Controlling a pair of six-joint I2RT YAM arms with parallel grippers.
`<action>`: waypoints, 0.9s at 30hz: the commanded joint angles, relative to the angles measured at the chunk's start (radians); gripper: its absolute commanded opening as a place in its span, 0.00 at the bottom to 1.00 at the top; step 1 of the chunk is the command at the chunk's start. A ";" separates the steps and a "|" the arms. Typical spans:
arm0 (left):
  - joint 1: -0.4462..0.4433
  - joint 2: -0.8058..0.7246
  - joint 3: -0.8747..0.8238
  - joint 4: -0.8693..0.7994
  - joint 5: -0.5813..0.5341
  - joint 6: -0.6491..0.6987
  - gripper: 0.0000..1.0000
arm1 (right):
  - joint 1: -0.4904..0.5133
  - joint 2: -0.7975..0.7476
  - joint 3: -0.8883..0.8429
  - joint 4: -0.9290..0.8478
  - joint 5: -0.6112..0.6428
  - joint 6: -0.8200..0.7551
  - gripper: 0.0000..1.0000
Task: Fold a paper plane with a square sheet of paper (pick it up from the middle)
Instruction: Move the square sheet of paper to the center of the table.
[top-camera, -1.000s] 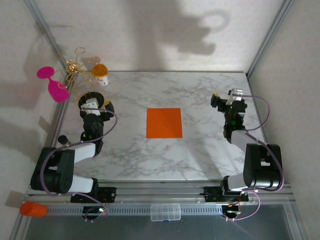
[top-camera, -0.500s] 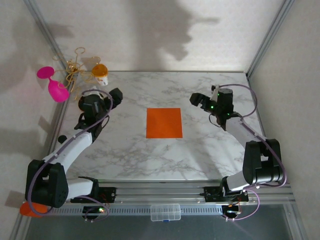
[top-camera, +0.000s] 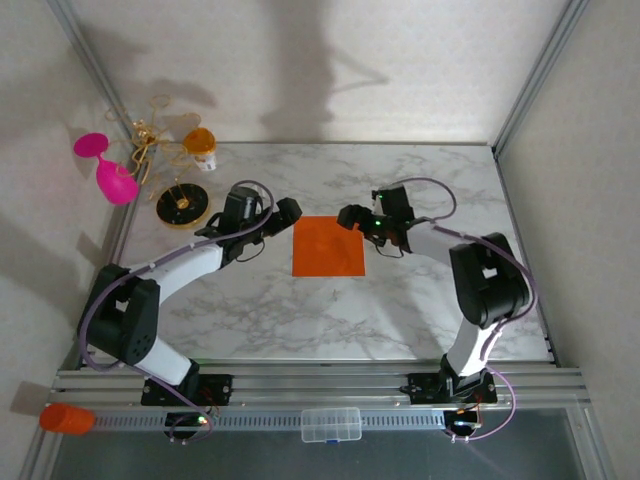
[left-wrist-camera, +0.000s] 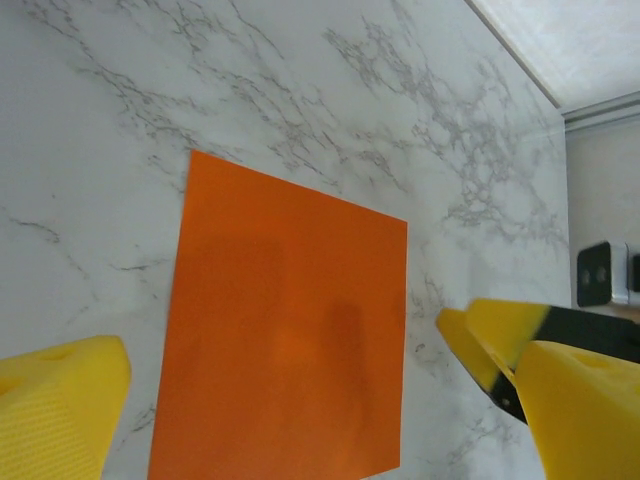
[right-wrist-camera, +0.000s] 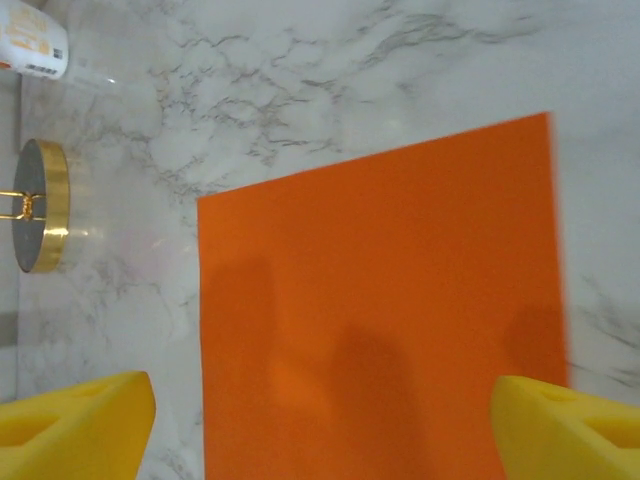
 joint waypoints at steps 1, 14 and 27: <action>-0.004 0.019 0.031 -0.032 0.005 -0.020 0.99 | 0.059 0.066 0.097 -0.077 0.113 -0.013 0.86; 0.002 0.031 0.018 -0.060 -0.079 -0.035 0.99 | 0.186 0.222 0.214 -0.213 0.252 -0.003 0.81; 0.007 -0.001 -0.029 -0.075 -0.142 -0.074 0.99 | 0.338 0.066 0.012 -0.120 0.223 0.279 0.80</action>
